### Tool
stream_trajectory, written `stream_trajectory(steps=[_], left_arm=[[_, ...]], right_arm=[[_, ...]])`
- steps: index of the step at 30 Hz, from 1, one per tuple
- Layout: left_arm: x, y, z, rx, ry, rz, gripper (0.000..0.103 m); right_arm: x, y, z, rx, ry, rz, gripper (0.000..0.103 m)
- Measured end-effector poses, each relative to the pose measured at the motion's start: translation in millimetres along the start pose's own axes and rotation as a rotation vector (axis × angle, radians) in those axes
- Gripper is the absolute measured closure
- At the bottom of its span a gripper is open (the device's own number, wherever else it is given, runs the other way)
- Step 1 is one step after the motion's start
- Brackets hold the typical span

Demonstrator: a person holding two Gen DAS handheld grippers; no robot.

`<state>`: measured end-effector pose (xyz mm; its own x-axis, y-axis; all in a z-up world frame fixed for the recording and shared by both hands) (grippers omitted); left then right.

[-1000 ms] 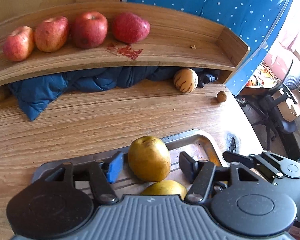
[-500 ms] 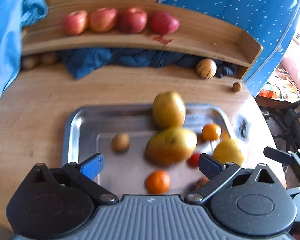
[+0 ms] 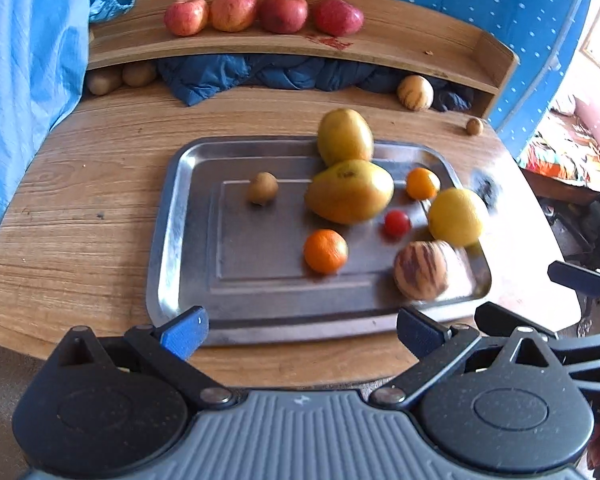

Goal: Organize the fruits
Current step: 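Move both open tools back toward the pepino and kiwi under the shelf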

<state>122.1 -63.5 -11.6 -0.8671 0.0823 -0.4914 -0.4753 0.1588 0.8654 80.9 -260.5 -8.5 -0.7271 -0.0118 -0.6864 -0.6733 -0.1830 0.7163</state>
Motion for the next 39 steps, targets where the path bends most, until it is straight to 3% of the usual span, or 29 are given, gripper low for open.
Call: stream_trajectory(steps=[7,17,29,39], left_arm=[[-1.6,5.6,-23.9,0.013,-0.054,-0.002,0.001],[-29.0,-11.2,-54.0,0.007,-0.12,0.002,0.001],[-115.5,-64.0,-90.1,0.049,-0.169,-0.016,0.001],[-177.2,-116.5,-111.0,0.065,-0.19,-0.033,0.001]], right_arm=[[4.2,12.2,-19.7,0.028,-0.051,0.002,0.001],[-2.7,8.7,-53.8,0.078,-0.115,-0.023,0.001],[-40.9,-28.6,-110.8,0.195,-0.129,-0.037,0.001],[-66.0,-75.6,-137.6,0.233,-0.111,-0.014,0.001]])
Point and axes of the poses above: each gripper's, at about its wrist camera, not at the fingertips, and y roughly against the way its jaws point, z to its left, x to its underside, the point moved 2 cm from there along -y, roughly the way its jaws point, and after that the axes turned 4 degrees about -z, right-handed, at the moved point
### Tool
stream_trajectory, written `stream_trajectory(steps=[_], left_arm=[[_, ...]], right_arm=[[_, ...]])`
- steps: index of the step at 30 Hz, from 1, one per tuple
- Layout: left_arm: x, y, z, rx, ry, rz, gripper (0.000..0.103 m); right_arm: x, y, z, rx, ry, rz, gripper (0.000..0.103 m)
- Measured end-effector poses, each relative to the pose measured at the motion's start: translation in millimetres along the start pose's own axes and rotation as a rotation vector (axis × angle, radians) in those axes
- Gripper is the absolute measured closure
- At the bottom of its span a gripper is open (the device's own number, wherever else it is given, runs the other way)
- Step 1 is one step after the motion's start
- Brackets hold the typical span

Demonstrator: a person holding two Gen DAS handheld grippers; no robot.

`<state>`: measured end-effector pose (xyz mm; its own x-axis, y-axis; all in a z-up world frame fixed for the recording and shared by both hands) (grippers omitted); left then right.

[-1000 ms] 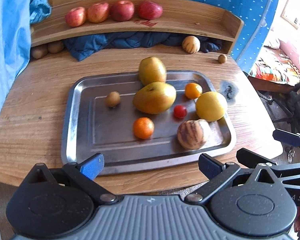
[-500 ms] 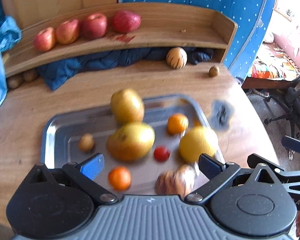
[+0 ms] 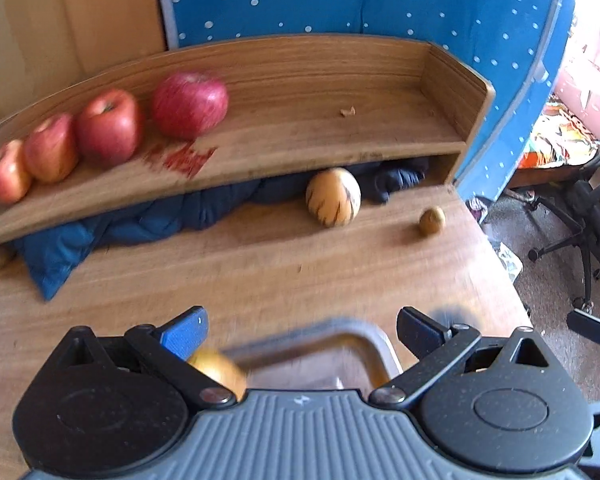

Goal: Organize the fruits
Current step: 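Move both open tools back toward the pepino and kiwi under the shelf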

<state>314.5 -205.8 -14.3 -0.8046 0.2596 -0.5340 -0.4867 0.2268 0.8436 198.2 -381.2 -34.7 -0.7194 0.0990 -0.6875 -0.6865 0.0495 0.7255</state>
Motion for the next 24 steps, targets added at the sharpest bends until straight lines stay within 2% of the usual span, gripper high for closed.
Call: stream_trajectory(steps=[10,24], left_arm=[[-37.1,-48.3,-0.7,0.01,-0.029,0.004,0.001],[-56.5,-96.2,-1.3,0.009,-0.064,0.038,0.001]], right_arm=[[-38.5,-43.0,-15.5,-0.004,0.02,0.008,0.001],[-54.3,-100.7,-3.0,-0.029,0.055,0.083,0.001]])
Point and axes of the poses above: each gripper's, at about its wrist camera, not at the fingertips, and y roughly against the way its jaws point, z to its left, x to its underside, the point moved 2 cm from there along -y, roughly the way its jaws point, and after that the axes turned 4 degrees about -z, right-handed, at the moved point
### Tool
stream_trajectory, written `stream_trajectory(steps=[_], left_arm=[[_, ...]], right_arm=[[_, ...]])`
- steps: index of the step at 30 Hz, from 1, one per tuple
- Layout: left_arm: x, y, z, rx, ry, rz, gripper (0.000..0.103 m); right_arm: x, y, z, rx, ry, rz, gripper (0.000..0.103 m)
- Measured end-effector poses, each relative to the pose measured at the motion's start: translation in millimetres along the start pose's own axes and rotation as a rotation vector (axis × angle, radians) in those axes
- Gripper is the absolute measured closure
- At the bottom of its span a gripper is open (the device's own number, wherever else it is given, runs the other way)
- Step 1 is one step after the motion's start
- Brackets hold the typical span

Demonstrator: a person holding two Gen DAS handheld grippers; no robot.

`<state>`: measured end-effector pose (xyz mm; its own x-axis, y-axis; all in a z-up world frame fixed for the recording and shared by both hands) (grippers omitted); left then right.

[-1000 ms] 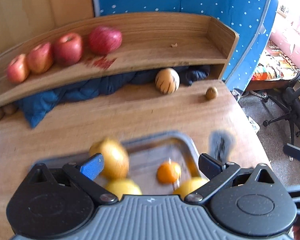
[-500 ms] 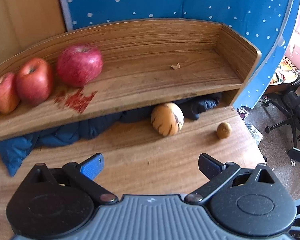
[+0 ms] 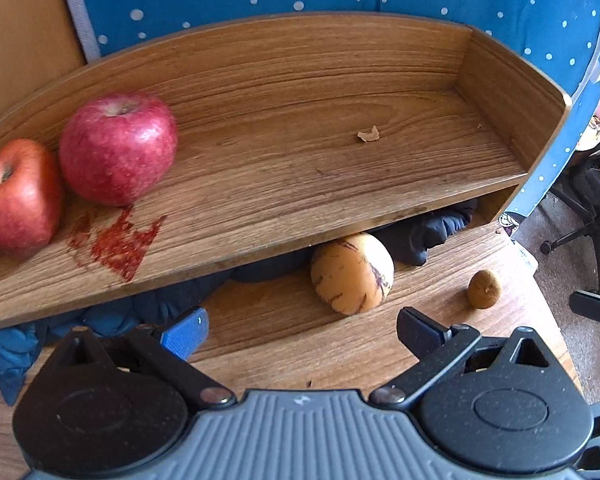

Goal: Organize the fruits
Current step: 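Move both open tools back toward the pepino and kiwi under the shelf, then grasp a striped pepino with the left tool while the right tool grasps a brown kiwi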

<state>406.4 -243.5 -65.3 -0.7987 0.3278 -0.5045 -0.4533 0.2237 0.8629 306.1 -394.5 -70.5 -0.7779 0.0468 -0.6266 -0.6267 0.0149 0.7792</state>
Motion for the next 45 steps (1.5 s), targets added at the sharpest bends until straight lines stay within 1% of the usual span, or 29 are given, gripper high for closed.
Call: stream_trajectory(steps=[3,6,8,11,12,14,18,21,23,25,29,30,32,33,35,39,45], left_arm=[[-2.2,-5.7,-1.6,0.023,0.004,0.002,0.001],[-5.1,-10.6,-4.5,0.045,-0.001,0.004,0.001],[-6.9,-13.7,-7.0,0.048,-0.01,0.003,0.002],[-8.6,-17.3,-8.0,0.052,-0.014,0.0,0.006],[-9.3,-18.4,-7.1,0.056,-0.01,0.0,0.006],[-10.8,-19.7,-5.7,0.063,0.001,0.0,0.009],[-13.2,-24.1,-3.2,0.085,0.017,0.004,0.013],[-15.8,-26.8,0.3,0.1,0.029,0.002,0.019],[-16.0,-28.1,2.0,0.107,0.037,-0.003,0.025],[-17.1,-29.8,3.6,0.12,0.05,-0.008,0.029],[-17.3,-32.8,3.6,0.148,0.07,-0.007,0.041],[-17.4,-33.3,3.1,0.151,0.071,-0.008,0.042],[-17.8,-34.5,3.1,0.163,0.075,-0.009,0.047],[-17.9,-35.6,4.3,0.162,0.079,-0.009,0.047],[-17.1,-35.3,2.8,0.162,0.083,-0.011,0.048],[-12.5,-29.4,1.8,0.162,0.098,-0.007,0.048],[0.1,-17.3,1.9,0.161,0.091,0.015,0.048]], right_arm=[[-3.0,-8.8,2.0,0.0,0.011,0.002,0.001],[-5.1,-17.3,1.9,0.006,0.006,0.009,0.005],[-6.0,-20.8,2.0,0.015,0.005,0.012,0.01],[-7.1,-24.5,4.3,0.025,0.014,0.011,0.015],[-7.3,-25.6,5.1,0.023,0.016,0.011,0.016],[-7.8,-28.0,6.2,0.016,0.016,0.013,0.023],[-9.7,-31.3,7.6,0.021,0.008,0.01,0.03],[-11.3,-34.3,8.5,0.026,0.006,0.01,0.036],[-12.2,-36.3,9.0,0.028,0.007,0.01,0.04],[-13.0,-38.2,9.5,0.03,0.008,0.012,0.045],[-14.4,-40.6,8.8,0.028,0.002,0.008,0.05],[-15.2,-41.1,8.6,0.029,0.002,0.006,0.052],[-16.7,-41.8,7.4,0.034,-0.001,0.0,0.061],[-17.0,-41.8,7.0,0.036,-0.002,-0.002,0.063],[-16.9,-41.0,7.3,0.035,-0.001,-0.004,0.072],[-15.3,-39.0,6.1,0.03,-0.001,-0.004,0.072],[-8.3,-27.5,7.6,0.012,-0.012,0.005,0.072]])
Point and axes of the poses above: each gripper's, at about its wrist camera, not at the fingertips, and y roughly against the way its jaws point, z to its left, x to its underside, the point moved 2 cm from there along -y, roughly the way its jaws point, and after that the axes turned 4 degrees about -z, right-handed, at the moved point
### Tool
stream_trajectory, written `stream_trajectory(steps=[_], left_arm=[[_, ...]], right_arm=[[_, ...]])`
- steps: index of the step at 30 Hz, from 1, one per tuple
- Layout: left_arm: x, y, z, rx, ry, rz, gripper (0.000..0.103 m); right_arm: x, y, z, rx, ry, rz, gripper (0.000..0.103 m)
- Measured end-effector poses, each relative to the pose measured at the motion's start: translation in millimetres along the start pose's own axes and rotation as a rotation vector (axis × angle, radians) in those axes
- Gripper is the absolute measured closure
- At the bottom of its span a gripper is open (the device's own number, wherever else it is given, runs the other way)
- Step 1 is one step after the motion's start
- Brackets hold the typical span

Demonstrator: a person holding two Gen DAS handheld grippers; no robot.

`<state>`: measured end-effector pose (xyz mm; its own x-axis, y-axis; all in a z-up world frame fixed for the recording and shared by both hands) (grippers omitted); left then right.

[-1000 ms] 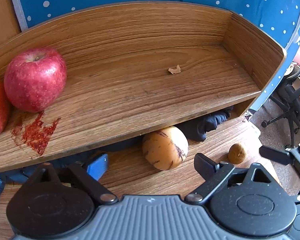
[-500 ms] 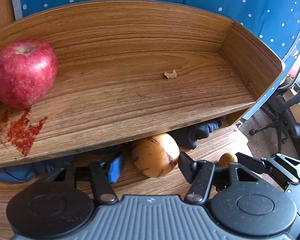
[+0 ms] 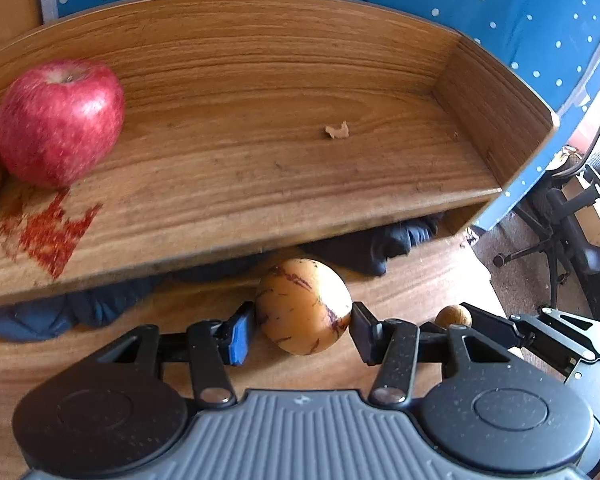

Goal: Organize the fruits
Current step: 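Grasp a striped pepino with the left tool while the right tool grasps a brown kiwi, then carry the pepino and kiwi onto the tray and open both tools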

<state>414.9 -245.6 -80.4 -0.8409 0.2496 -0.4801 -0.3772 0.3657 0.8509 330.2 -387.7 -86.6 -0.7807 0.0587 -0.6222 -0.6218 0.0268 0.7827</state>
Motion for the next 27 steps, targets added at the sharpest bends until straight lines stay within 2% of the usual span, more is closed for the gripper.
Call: stream_trajectory(steps=[11,27], left_arm=[[38.7,46.0,-10.3,0.002,0.023,-0.021,0.049],[114.9,144.5,-17.3,-0.045,0.131,-0.146,0.049]], right_arm=[[21.5,46.4,17.8,-0.05,0.043,-0.04,0.072],[60.8,136.5,55.6,-0.136,0.133,-0.146,0.072]])
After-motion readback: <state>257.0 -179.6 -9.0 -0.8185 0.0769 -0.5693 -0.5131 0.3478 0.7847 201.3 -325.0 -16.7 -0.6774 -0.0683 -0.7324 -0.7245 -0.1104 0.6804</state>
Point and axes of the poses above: each gripper's, at about its wrist camera, not at the fingertips, and y roughly against the way its jaws point, z to its left, x to its underside, the point moved 2 cm from there along -y, roughly the way its jaws point, and after that the axes turned 4 degrees about -z, right-handed, at the moved point
